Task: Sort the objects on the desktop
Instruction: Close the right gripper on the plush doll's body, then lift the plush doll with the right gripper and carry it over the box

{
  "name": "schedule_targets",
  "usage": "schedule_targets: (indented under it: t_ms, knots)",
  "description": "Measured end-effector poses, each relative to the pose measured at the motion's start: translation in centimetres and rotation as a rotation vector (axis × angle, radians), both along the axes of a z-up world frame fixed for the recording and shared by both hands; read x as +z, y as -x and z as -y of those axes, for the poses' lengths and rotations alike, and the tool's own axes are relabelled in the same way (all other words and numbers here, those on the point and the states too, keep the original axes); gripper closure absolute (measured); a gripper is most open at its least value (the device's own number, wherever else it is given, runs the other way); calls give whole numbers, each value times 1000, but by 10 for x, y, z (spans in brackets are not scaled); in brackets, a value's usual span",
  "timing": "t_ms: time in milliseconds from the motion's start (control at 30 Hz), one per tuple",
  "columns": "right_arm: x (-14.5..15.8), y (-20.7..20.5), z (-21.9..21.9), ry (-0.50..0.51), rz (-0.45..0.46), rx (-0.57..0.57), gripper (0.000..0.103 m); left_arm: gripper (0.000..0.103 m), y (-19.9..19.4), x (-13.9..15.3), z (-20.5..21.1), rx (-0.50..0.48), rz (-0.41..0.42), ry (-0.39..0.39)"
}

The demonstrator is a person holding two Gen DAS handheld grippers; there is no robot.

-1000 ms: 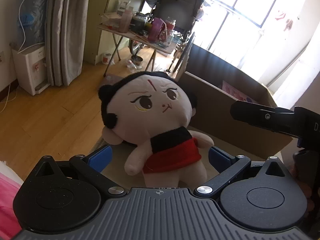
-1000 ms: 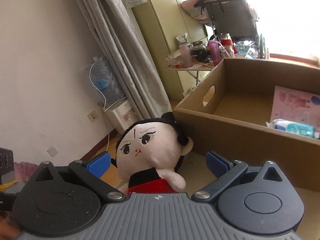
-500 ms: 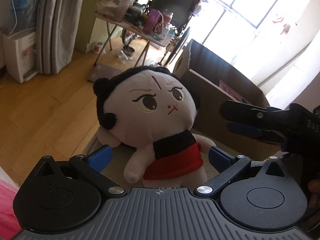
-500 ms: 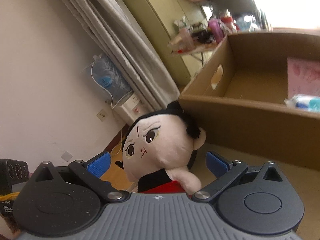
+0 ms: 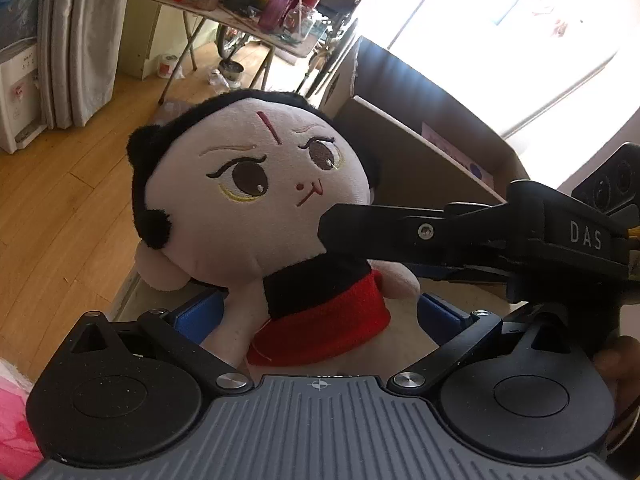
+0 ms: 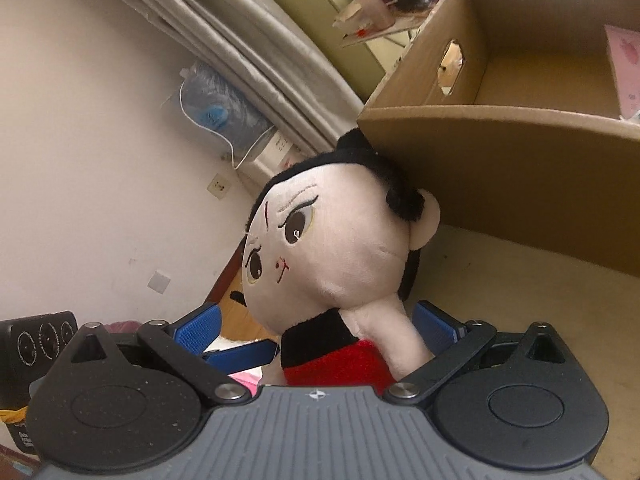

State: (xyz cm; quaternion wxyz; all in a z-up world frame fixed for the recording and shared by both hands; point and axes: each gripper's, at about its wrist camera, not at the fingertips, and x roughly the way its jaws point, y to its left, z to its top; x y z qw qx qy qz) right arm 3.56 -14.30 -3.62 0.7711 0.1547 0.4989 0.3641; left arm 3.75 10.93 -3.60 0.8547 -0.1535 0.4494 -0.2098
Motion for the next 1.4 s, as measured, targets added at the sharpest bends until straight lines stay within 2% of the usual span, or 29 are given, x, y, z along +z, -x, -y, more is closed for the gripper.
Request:
schedule_targets:
  t_ms: [300,433,633,833,1033,1400]
  knots:
    - [4,6,4,-13,-29,38,0,0,7,6,6,-21,-3,-34]
    - [6,12,7,-35,-49,57,0,0,16,13,9,-69,7,2]
    - [7,20,13,-37,-59,67,0,0,30,16,19,-87,21,-57]
    - [7,25,25,-41,-75,55,0,0,40,18,24,-99,3,-43]
    - [6,36,49,-23,-111,25,0,0,48,20,35,-151,3,-35]
    - [2,50,102,-6,-123,-106,0,0,58,19,60,-286,-9,12]
